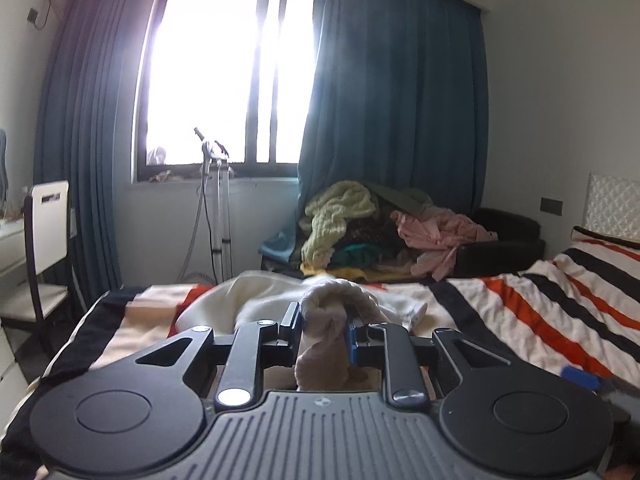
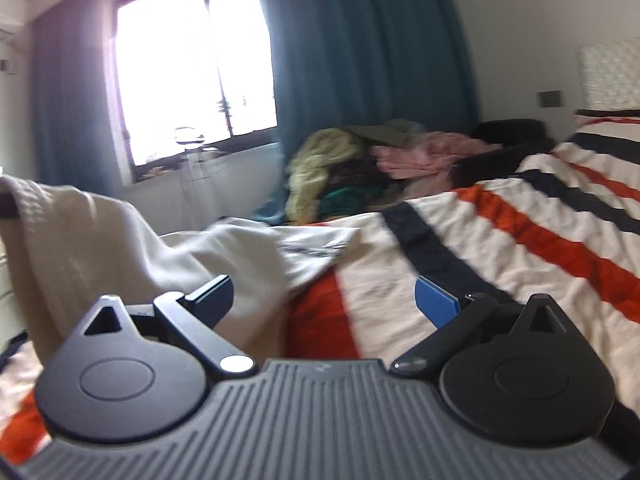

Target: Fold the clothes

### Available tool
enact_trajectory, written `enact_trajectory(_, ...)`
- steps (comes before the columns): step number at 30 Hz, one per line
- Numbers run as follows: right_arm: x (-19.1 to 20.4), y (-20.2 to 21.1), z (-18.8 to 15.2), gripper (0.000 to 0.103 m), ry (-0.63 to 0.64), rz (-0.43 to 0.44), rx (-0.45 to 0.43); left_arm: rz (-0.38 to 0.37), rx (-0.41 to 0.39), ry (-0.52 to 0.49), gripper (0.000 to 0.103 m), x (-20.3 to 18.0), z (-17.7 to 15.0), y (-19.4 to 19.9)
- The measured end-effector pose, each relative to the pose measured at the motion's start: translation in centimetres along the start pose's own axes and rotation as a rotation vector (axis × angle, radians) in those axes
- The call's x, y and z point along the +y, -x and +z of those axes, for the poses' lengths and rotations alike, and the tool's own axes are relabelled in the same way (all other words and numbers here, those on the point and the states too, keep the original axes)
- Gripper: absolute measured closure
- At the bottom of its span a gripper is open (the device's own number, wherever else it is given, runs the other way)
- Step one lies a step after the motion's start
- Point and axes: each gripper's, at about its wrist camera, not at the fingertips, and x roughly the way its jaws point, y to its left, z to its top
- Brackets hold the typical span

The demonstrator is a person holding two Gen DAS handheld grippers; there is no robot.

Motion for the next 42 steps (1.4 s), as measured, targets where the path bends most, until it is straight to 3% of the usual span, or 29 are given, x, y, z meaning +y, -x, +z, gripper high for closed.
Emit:
enact_trajectory(4, 2.9, 1.7, -0.5, 0.004, 0.034, 0.173, 0.058, -0.056, 0.057, 0.061, 0.08, 3.4, -2.7, 1.2)
enact_trajectory(7, 6.2, 2.0, -2.0, 0.004, 0.158, 0.263, 0.096, -0.079, 0.062, 0.136, 0.078, 5.8, -4.2, 1.3)
enact_trajectory(10, 9.7, 1.2, -4.2, 0.004, 0.29, 0.265, 0.12, -0.099, 0.058, 0.205, 0.077, 7.3, -5.4, 0.5)
enact_trajectory(14, 11.9, -0.6, -6.4, 0.004, 0.375, 0.299, 0.157, -0.083, 0.062, 0.314, 0.076, 9.2, -6.4, -0.6)
enact_trajectory(19, 12.2, -1.8, -6.8, 0.004, 0.357, 0.287, 0.164, 0.024, 0.096, 0.409, 0.072, 10.0, -7.1, -2.3)
enact_trajectory(26, 11.1, -2.7, -5.7, 0.004, 0.243, 0.22, 0.143, 0.033, 0.134, 0.309, 0.068, 7.5, -8.4, -3.4)
enact_trajectory(34, 5.3, -3.6, -3.7, 0.004, -0.083, 0.073, 0.188, 0.037, 0.139, 0.159, 0.067, 3.9, -9.0, -2.8)
enact_trajectory(37, 4.5, -4.1, -3.9, 0.004, -0.091, 0.083, 0.239, 0.051, 0.15, 0.118, 0.065, 3.2, -9.3, -2.8)
enact_trajectory(42, 6.1, -5.3, -6.0, 0.004, 0.113, 0.05, 0.354, 0.152, 0.138, -0.024, 0.063, 1.9, -10.1, -3.0)
